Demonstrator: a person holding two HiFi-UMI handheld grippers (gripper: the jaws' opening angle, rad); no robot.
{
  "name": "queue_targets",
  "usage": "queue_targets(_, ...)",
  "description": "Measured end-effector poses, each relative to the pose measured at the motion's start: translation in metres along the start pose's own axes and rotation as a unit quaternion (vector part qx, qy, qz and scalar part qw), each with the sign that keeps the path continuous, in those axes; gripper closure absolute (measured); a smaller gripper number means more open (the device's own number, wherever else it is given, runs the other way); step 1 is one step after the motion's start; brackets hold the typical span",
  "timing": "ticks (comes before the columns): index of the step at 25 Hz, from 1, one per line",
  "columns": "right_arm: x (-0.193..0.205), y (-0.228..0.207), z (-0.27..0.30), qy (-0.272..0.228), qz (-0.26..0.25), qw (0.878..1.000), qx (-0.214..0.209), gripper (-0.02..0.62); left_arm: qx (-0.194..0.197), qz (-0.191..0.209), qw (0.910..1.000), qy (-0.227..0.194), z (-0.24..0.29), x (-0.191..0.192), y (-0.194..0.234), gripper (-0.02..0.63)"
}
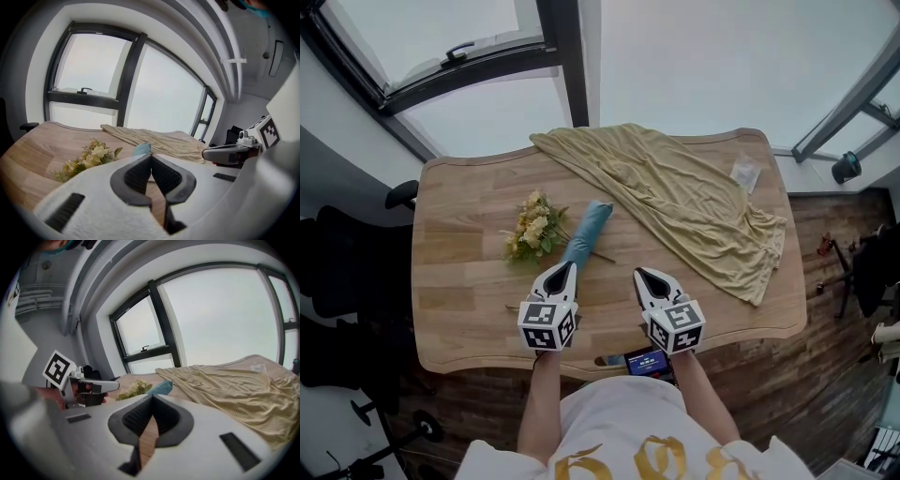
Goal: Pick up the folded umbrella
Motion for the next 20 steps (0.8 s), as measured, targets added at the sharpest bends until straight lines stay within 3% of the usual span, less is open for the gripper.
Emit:
queue_targets(16,0.024,-0.018,0.041,0.047,0.020,0.999,-0.008,0.584,-0.031,0.049,0.9944,0.089,0.044,0.018,0.035,0.582)
queue_targets(20,0.030,-0.025,0.051,0.055,0.028,0.998,-0.008,0.584,-0.019,0.059,0.9905,0.123,0.060,0.025,0.039,0.493)
Point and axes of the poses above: the fingertips, and each gripper's own axes: z forward along the fingers, y to its left, x out of its underside, the point moved 2 cm from there along -z, backward along the fingers, and after that the axes turned 11 degrees about -z, right-handed, at the moved point
